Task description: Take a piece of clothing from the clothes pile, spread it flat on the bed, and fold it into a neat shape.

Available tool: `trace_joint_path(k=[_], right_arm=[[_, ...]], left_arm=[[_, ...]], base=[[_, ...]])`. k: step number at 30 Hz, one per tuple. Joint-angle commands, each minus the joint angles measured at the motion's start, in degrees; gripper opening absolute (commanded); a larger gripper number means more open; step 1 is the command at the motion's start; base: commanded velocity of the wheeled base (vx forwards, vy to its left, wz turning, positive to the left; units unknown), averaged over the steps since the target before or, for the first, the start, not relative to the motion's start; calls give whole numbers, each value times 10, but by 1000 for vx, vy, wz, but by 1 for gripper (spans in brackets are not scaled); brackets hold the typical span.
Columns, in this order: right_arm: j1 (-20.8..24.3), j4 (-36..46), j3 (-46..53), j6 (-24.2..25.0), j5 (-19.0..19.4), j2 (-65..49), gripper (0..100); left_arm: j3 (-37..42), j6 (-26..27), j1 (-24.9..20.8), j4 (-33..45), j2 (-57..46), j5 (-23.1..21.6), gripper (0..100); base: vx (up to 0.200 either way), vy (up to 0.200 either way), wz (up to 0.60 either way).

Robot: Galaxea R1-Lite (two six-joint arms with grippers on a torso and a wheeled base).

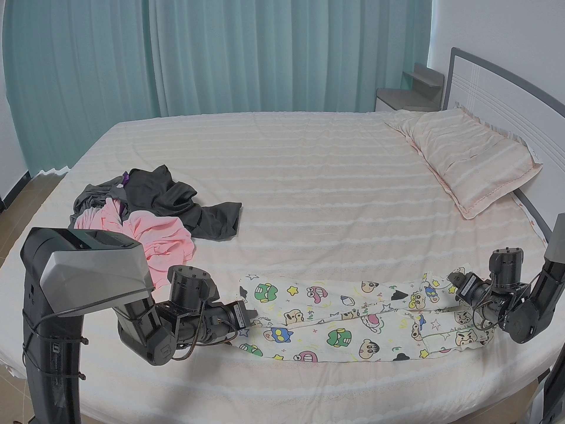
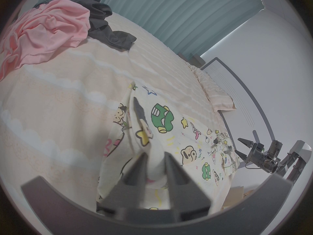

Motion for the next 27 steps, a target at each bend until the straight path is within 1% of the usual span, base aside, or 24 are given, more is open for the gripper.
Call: trace_joint_path(k=[1,10,13,17,18,27], right_arm=[[0,0,-1,0,0,0,100],[3,0,0,0,-1,-2,100],[3,0,0,0,-1,-2,100],[3,0,0,0,-1,-3,100],[3,0,0,0,-1,-3,100],[2,0,1,0,-1,-3,100]], left_arm=[[1,0,1,0,-5,10,0],[4,0,4,6,-28,13,0],[3,0,4,26,-30,13,0],[2,2,3,29,-30,13,0],[2,2,2,29,-30,13,100],[10,-1,-6,28,-38,13,100]], base=[[0,0,0],[0,0,0],[0,0,0],[0,0,0],[0,0,0],[0,0,0]])
